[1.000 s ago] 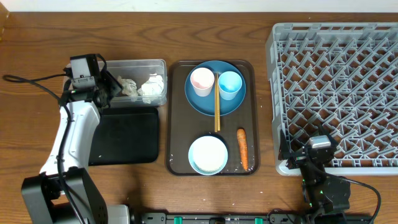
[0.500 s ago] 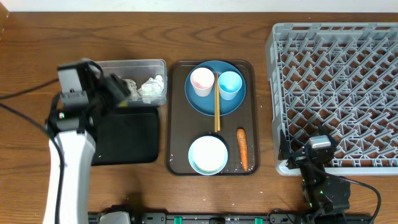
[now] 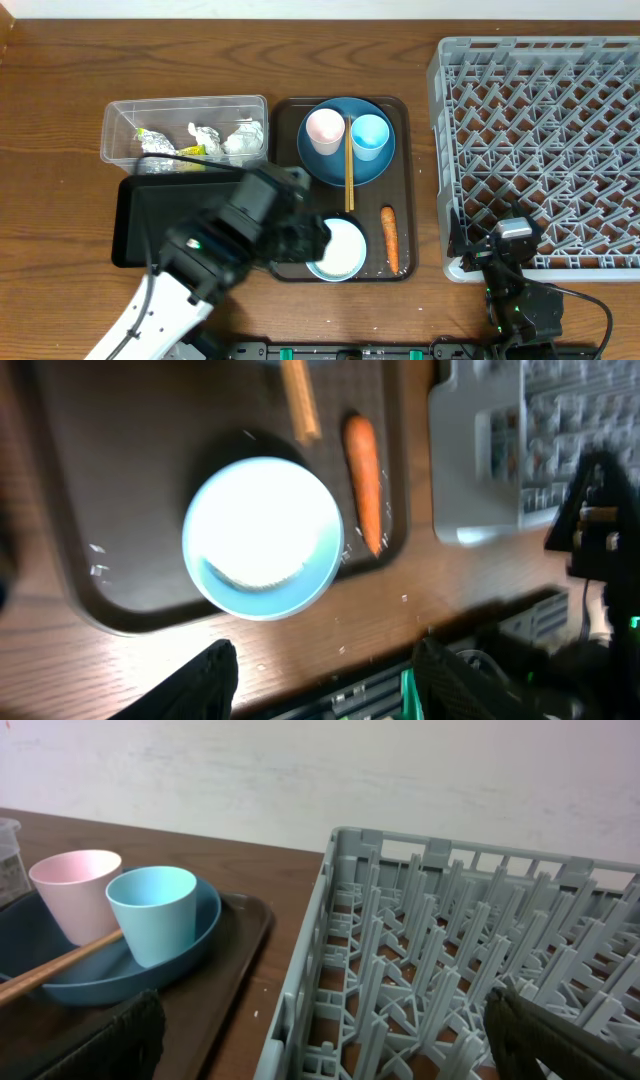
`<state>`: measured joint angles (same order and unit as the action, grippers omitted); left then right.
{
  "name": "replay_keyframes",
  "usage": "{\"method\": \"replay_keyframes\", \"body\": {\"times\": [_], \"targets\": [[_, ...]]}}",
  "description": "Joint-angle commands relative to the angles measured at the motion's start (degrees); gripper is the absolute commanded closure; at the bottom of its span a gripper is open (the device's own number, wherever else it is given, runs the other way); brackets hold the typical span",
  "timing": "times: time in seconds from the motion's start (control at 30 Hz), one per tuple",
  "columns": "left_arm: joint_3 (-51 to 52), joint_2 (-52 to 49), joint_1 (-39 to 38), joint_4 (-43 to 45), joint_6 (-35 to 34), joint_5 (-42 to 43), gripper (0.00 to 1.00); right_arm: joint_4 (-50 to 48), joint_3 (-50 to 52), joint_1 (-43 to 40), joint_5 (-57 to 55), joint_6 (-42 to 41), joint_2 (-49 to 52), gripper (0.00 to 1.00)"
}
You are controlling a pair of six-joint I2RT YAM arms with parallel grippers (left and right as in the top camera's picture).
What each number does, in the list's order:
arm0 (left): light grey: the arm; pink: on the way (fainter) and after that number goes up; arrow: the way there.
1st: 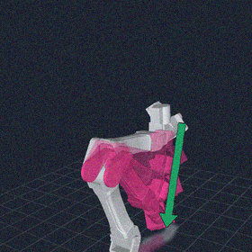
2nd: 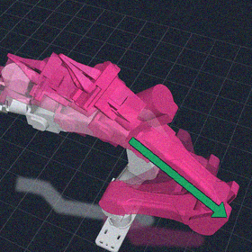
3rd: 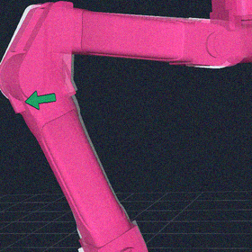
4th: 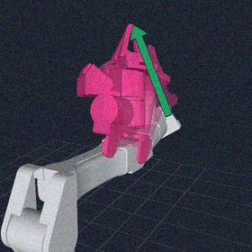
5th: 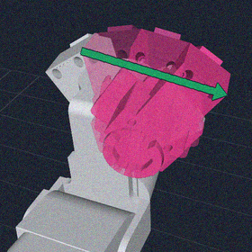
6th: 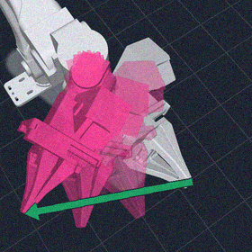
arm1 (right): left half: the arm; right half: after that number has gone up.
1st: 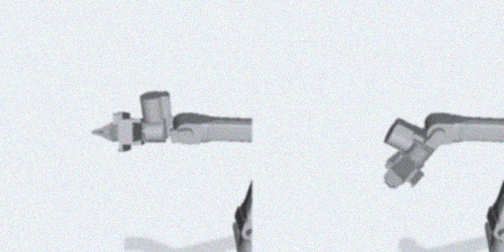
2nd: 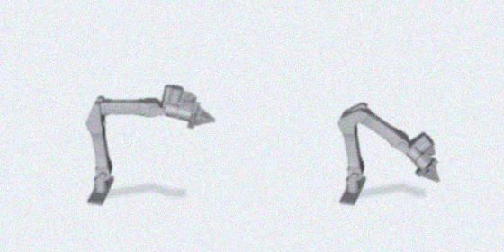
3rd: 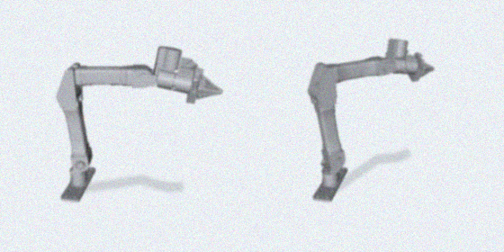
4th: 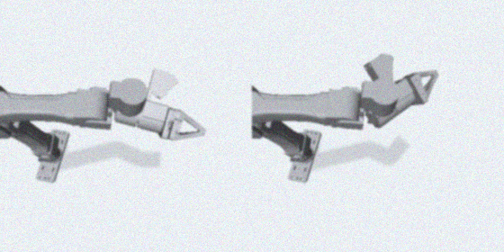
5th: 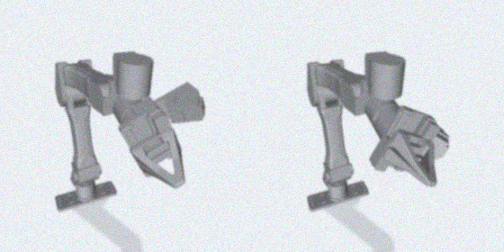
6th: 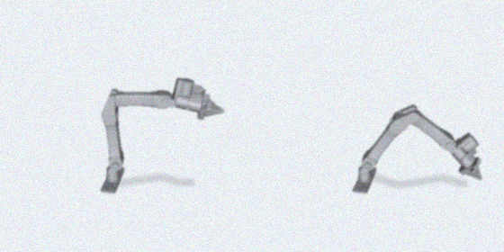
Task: Sort waste into correct bins and load items into the dishwasher rack
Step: 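Reach the left gripper to the carrot and grasp it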
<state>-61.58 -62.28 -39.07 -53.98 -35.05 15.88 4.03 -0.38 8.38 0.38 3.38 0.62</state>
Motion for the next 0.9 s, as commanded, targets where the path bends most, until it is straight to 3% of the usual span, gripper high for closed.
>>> {"method": "replay_keyframes", "body": {"times": [0.0, 0.27, 0.53, 0.87], "targets": [[-0.63, -1.68, -7.82, 1.18, -6.60, -11.52, 0.41, 0.26, 0.09, 0.42, -0.13, -0.55, -0.24, 0.01], [-0.63, -10.25, -19.02, 5.79, -8.76, -17.03, 0.40, 0.26, 0.09, 0.42, -0.11, -0.57, -0.24, 0.01], [-0.63, -18.10, -20.15, 6.99, -8.76, -17.00, 0.40, 0.26, 0.09, 0.42, -0.11, -0.55, -0.24, 0.01], [-0.63, -19.58, -20.15, 11.56, -8.28, -17.03, 0.40, 0.26, 0.09, 0.44, -0.11, -0.55, -0.24, 0.01]]}}
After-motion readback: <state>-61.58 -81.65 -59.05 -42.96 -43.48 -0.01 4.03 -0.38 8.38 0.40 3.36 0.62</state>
